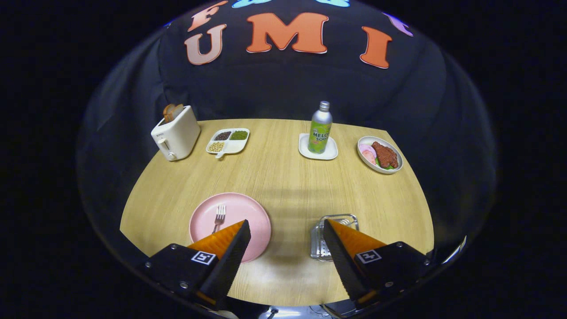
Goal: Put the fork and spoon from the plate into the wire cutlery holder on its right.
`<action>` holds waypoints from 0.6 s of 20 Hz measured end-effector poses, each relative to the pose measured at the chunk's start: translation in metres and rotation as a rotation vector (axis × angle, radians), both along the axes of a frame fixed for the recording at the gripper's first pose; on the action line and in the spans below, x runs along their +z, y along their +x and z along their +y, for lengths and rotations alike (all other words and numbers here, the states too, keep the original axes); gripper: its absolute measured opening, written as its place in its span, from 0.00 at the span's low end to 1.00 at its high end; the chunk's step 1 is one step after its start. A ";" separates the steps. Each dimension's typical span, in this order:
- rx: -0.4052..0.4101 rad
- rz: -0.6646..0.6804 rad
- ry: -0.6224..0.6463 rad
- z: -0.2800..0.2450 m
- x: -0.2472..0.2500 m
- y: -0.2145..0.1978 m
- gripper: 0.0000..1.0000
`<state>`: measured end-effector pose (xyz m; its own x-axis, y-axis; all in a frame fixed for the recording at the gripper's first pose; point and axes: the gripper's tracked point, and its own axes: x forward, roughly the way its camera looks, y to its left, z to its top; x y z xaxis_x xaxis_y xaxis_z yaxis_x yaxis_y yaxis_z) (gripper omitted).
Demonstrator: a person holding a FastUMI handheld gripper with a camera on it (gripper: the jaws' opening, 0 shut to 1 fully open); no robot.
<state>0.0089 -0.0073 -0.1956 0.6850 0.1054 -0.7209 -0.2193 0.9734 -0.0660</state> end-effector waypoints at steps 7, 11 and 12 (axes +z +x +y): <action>0.039 -0.090 0.101 0.086 -0.034 -0.025 0.99; 0.075 -0.115 0.058 0.113 -0.066 -0.028 0.99; 0.082 -0.109 0.047 0.118 -0.075 -0.030 0.99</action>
<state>-0.0207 0.1106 -0.2702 0.7468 0.1964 -0.6353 -0.2925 0.9550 -0.0486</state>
